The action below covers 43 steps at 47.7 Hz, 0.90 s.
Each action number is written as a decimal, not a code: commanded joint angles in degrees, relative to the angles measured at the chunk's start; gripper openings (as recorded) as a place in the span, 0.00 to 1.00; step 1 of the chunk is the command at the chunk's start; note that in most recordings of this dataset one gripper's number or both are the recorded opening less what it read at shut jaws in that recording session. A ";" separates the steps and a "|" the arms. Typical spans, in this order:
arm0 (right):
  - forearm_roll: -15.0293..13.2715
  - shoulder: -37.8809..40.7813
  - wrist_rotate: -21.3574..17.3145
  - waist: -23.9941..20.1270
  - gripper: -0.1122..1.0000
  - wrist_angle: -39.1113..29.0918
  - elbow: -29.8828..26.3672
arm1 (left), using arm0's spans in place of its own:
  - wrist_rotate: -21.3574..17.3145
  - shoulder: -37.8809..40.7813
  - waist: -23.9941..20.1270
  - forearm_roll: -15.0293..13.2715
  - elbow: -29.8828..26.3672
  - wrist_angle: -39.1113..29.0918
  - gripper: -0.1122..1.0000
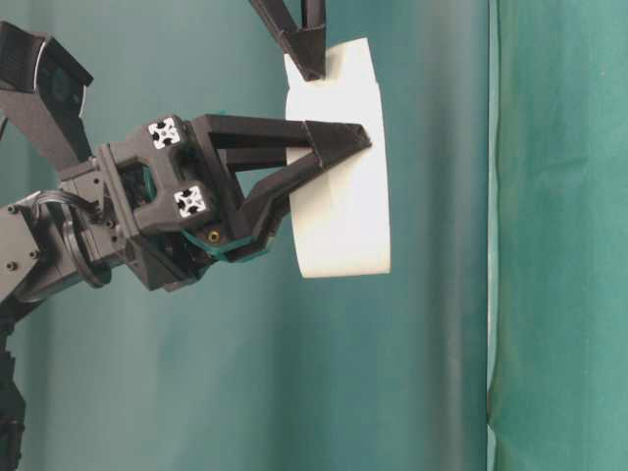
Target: Peel off the duct tape with your right arm.
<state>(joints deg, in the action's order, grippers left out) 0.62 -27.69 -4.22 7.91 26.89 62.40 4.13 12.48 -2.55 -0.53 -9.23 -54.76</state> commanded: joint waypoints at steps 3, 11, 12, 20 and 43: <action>0.09 -0.35 0.00 0.26 0.03 1.41 -0.62 | -0.18 -2.64 0.62 0.09 -0.44 0.26 0.30; -0.18 -0.35 0.18 0.26 0.03 2.20 -0.62 | -0.26 -3.25 0.79 0.09 0.26 0.26 0.30; -0.18 -0.35 0.18 0.26 0.03 2.20 -0.62 | -0.26 -3.34 0.88 0.18 0.44 0.26 0.30; -0.18 0.00 0.18 0.26 0.02 2.64 -0.62 | -0.26 -4.22 0.88 0.18 2.02 0.26 0.30; -0.18 2.64 0.18 0.26 0.02 4.48 -1.67 | -0.26 -5.71 0.97 0.18 4.39 0.35 0.30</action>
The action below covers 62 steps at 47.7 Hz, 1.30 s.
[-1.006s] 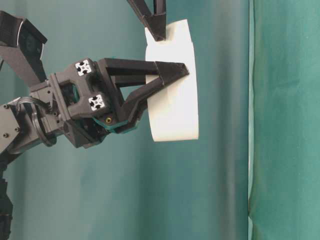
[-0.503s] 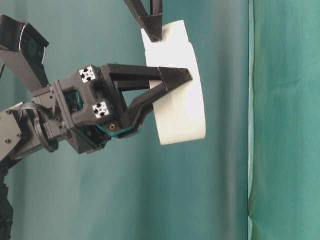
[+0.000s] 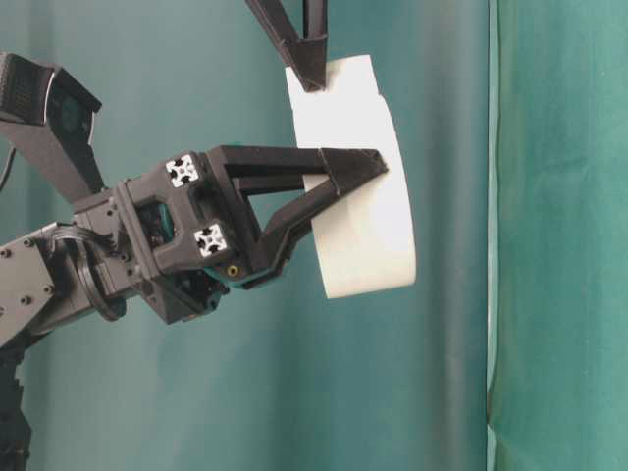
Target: Peel off the duct tape with your right arm.
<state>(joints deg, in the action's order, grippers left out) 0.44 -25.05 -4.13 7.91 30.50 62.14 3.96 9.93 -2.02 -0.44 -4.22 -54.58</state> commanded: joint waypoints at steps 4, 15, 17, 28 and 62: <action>0.00 0.26 0.09 0.26 0.02 0.97 -1.49 | -0.09 -3.16 0.44 0.09 -0.53 0.26 0.30; 0.00 0.70 0.09 0.26 0.02 1.32 -1.58 | -0.09 -3.25 0.62 0.09 -0.53 0.18 0.30; 0.00 0.70 0.09 0.26 0.02 1.41 -1.58 | -0.09 -3.34 0.70 0.09 -0.53 0.18 0.30; 0.00 0.97 0.09 0.44 0.02 1.85 -1.58 | -0.35 -3.43 1.67 0.35 -0.53 0.35 0.30; 0.00 3.08 0.18 3.16 0.02 2.72 -2.29 | -1.76 -5.27 2.90 0.35 1.93 0.53 0.30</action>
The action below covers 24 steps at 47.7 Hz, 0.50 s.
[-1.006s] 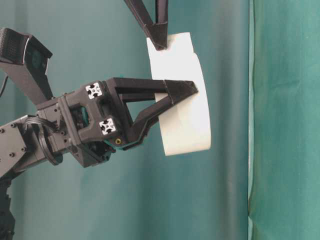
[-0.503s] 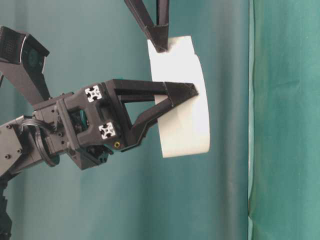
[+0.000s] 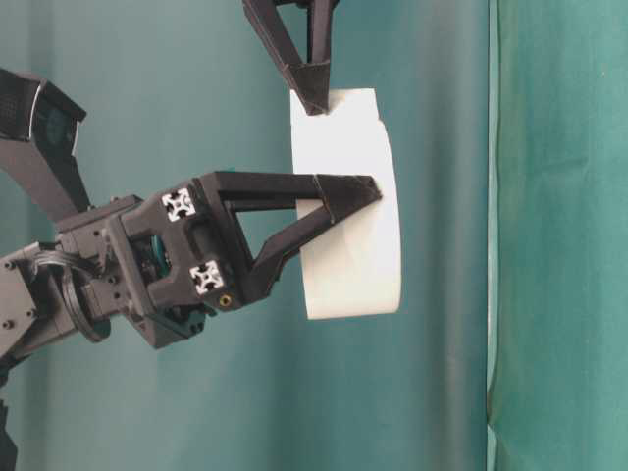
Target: Peel off the duct tape with your right arm.
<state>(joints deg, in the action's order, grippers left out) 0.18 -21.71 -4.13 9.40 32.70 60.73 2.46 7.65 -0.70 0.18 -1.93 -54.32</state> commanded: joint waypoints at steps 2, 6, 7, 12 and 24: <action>0.35 -0.26 0.18 1.76 0.02 0.53 -0.88 | -0.26 -3.08 1.58 -0.18 -0.09 0.18 0.30; 0.44 -0.26 0.18 2.11 0.02 0.53 -0.88 | -0.26 -3.43 1.58 -0.26 0.35 0.26 0.30; 0.53 -0.26 0.18 2.11 0.02 0.53 -0.79 | -0.26 -3.43 1.67 -0.26 0.35 0.26 0.30; 0.44 -0.26 0.18 2.37 0.02 0.53 -0.88 | -0.26 -3.69 1.58 -0.18 1.05 0.26 0.30; 0.53 -0.18 0.18 2.81 0.02 0.53 -0.97 | -0.26 -4.57 1.58 -0.18 2.46 0.26 0.30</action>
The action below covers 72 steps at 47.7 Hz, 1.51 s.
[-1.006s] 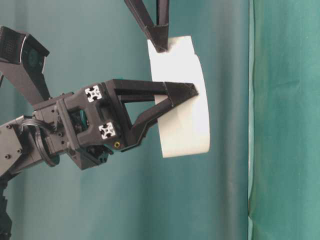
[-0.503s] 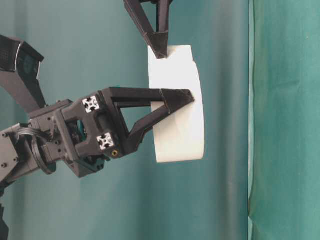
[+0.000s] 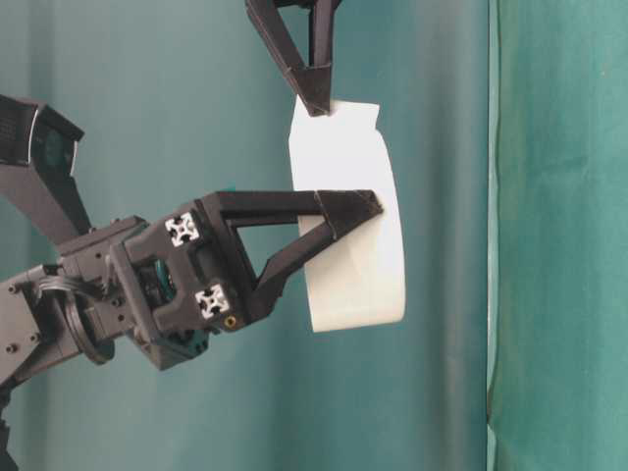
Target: Peel off the duct tape with your right arm.
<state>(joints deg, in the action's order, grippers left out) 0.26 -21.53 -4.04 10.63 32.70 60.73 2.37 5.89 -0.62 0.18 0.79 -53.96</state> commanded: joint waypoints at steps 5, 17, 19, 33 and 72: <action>0.44 -0.44 0.18 1.85 0.02 0.53 -0.97 | -0.18 -3.16 1.58 -0.26 0.09 -0.09 0.30; 0.35 0.00 0.26 2.20 0.02 0.53 -1.14 | -0.09 -3.25 1.67 -0.18 0.26 0.00 0.30; 0.35 0.18 0.26 2.20 0.02 0.53 -1.05 | -0.18 -3.25 1.67 -0.26 0.18 0.00 0.30; 0.18 0.26 0.09 2.20 0.02 1.49 -1.05 | -0.18 -2.99 1.67 -0.26 0.26 0.00 0.30; 0.26 -0.70 0.18 1.49 0.02 3.16 -0.62 | -0.09 -2.64 2.55 -0.35 0.70 -0.26 0.29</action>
<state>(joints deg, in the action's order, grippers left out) 0.09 -21.27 -3.96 11.07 35.42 60.73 2.37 5.27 0.26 0.18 1.93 -53.96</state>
